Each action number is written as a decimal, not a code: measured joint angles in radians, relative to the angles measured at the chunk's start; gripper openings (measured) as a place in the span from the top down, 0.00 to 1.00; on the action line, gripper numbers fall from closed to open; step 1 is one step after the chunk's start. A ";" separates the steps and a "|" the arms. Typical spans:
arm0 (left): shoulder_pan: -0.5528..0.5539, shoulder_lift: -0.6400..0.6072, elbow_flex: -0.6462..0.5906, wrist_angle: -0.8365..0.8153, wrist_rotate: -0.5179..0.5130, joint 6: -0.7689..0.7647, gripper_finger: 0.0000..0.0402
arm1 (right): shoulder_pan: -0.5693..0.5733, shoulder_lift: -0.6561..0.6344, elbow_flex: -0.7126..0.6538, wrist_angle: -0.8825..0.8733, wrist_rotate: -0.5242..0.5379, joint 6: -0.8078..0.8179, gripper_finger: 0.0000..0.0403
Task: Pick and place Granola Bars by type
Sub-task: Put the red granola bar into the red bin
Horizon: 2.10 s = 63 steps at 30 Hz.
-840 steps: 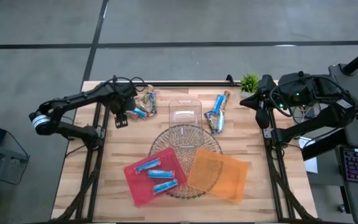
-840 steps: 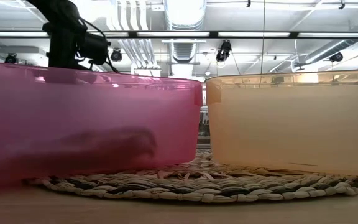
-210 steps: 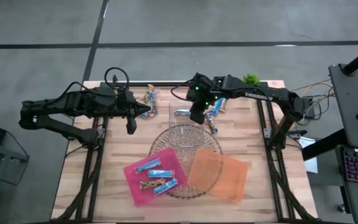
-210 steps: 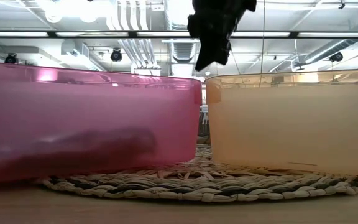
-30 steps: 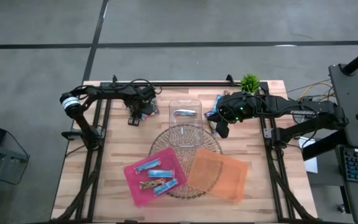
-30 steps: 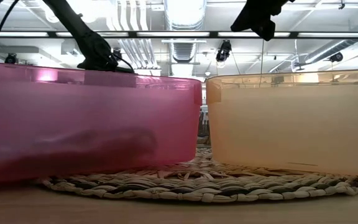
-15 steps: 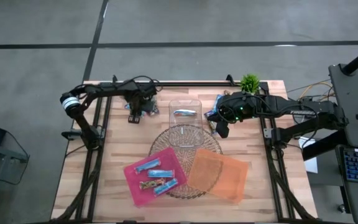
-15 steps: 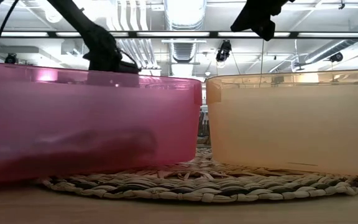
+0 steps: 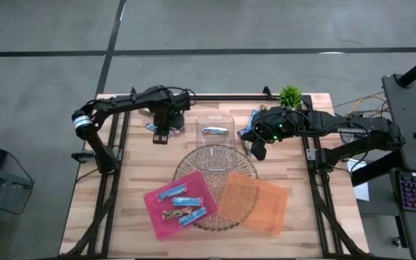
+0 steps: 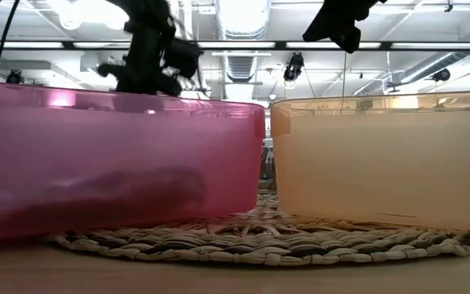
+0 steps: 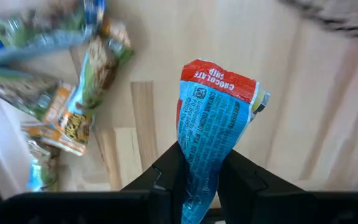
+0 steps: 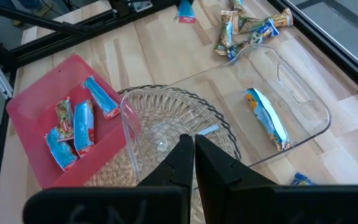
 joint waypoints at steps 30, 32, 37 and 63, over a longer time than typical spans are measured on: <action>-0.538 -0.002 0.407 -0.124 0.063 -0.601 0.85 | 0.001 0.000 0.000 -0.002 -0.020 -0.034 0.98; -0.582 -0.002 0.407 -0.122 0.072 -0.666 0.85 | 0.001 0.000 0.000 -0.002 -0.031 -0.034 0.98; -0.689 -0.002 0.397 -0.042 0.076 -0.872 0.85 | 0.001 0.000 0.000 -0.002 -0.037 -0.034 0.98; -0.847 0.000 0.198 0.305 0.077 -1.460 0.85 | 0.001 0.000 0.000 -0.003 -0.082 -0.056 0.98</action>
